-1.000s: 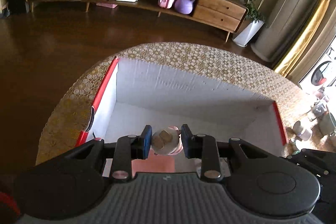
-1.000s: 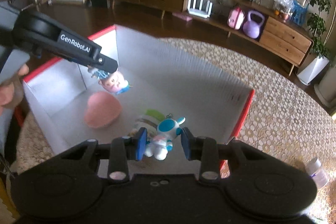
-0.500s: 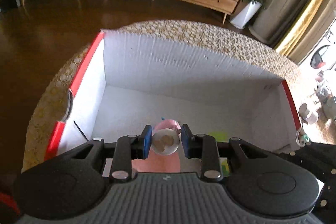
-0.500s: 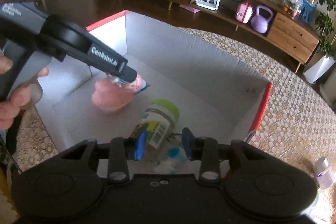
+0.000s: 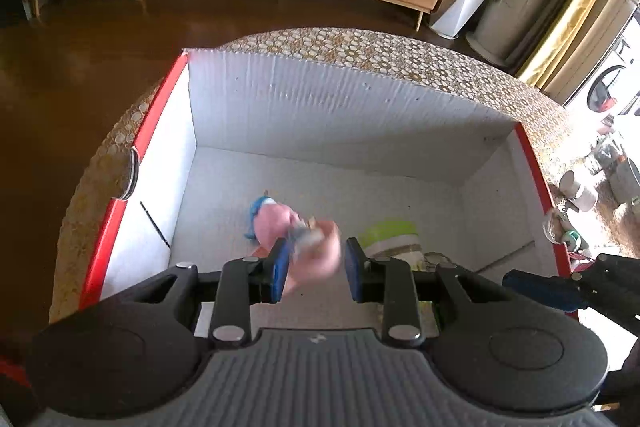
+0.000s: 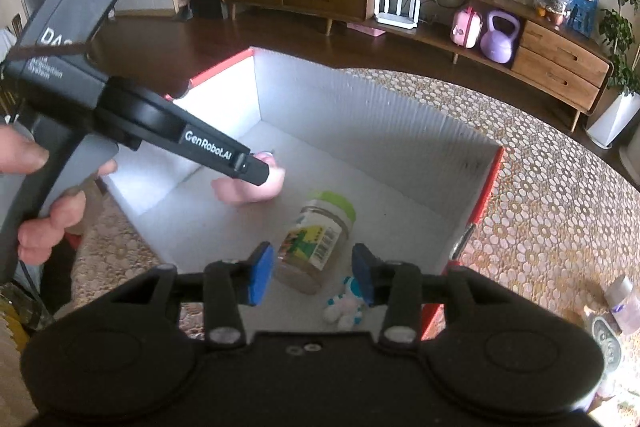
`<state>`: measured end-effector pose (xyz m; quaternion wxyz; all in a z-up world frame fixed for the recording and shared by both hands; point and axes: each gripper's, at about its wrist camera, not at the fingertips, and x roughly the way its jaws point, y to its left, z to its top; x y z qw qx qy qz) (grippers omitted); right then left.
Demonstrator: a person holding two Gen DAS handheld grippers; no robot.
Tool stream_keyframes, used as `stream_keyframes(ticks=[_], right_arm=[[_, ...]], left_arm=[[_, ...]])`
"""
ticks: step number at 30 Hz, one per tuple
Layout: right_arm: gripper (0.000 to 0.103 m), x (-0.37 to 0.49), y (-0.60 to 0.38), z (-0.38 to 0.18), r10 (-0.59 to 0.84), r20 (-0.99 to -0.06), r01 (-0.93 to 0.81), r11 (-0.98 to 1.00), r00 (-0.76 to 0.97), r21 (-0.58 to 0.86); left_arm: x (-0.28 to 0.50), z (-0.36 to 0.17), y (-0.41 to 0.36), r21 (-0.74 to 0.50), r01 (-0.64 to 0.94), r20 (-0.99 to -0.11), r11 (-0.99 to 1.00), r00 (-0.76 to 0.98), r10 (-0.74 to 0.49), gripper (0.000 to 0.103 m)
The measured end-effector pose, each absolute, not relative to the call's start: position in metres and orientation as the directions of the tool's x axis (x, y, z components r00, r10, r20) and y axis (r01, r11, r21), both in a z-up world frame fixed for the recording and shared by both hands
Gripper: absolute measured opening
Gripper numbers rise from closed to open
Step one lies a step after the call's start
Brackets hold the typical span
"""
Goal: Organize rigid objects
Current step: 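Carry the doll and robot figure into the red box and open both tools, then withdraw both tools from the box back over the table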
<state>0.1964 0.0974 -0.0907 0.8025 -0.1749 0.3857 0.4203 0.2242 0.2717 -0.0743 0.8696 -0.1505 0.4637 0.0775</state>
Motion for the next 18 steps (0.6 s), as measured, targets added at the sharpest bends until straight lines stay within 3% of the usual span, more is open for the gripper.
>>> stream_keyframes(ticks=[18], right_arm=[[0.054,0.174,0.035,-0.045,0.638,-0.683,-0.761,0.622,0.356,0.184]], left_arm=[[0.179,-0.023,0.220,-0.110,-0.212,-0.760,0.971,0.648,0.055,0.029]])
